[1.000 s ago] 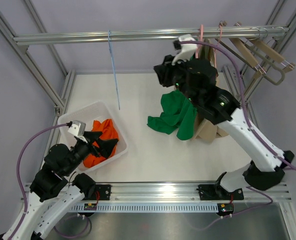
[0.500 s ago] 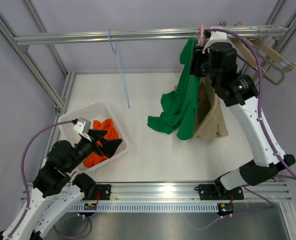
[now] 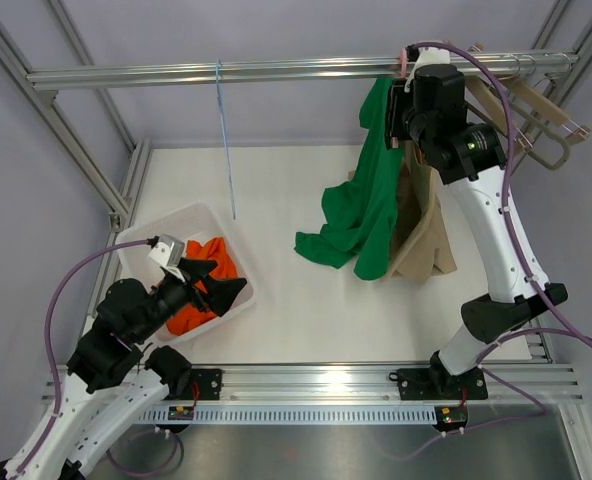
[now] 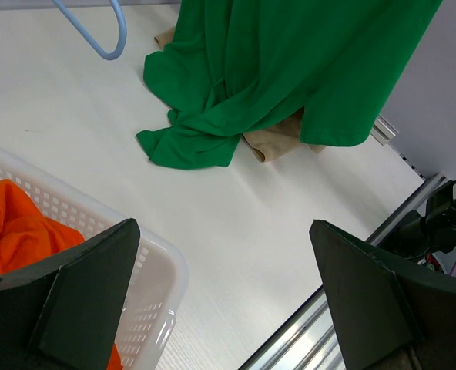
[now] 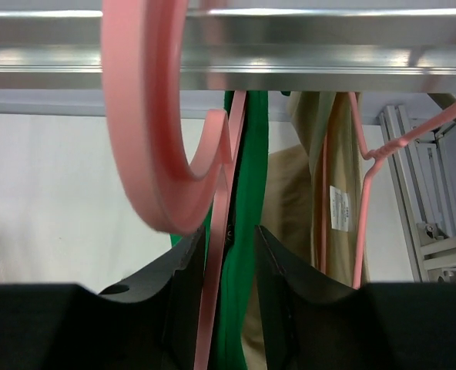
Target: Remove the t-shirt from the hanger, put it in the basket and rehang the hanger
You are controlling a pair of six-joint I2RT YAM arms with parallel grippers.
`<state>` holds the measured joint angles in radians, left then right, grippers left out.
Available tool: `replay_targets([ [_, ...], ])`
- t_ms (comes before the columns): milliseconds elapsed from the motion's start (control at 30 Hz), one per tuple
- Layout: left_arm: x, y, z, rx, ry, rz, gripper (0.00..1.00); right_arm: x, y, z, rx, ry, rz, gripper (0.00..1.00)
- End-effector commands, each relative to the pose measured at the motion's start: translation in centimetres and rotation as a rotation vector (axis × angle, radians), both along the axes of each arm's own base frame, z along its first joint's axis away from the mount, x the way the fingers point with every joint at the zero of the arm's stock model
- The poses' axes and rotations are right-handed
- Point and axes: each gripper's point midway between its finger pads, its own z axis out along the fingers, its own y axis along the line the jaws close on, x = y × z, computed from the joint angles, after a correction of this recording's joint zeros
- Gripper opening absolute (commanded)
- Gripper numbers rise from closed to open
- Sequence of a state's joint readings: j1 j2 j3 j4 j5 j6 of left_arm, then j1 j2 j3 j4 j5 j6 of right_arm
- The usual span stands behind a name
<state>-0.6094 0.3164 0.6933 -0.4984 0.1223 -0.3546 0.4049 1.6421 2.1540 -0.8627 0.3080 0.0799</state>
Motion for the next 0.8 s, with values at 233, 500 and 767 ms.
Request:
replay_targets([
  [233,-0.1,-0.5,1.3,-0.027,-0.047,-0.03,0.99,1.1,-0.9,-0.4,-0.064,0.015,-0.041,0.22],
  [500,0.0,-0.6,1.4,-0.027,-0.046,-0.033,0.99,0.1,-0.9,4.4,0.012,-0.13,-0.029,0.0],
  [767,-0.1,-0.7,1.2,-0.024,-0.039,-0.039,0.99,-2.2,-0.8,9.8,0.073,-0.328,0.02,0.0],
])
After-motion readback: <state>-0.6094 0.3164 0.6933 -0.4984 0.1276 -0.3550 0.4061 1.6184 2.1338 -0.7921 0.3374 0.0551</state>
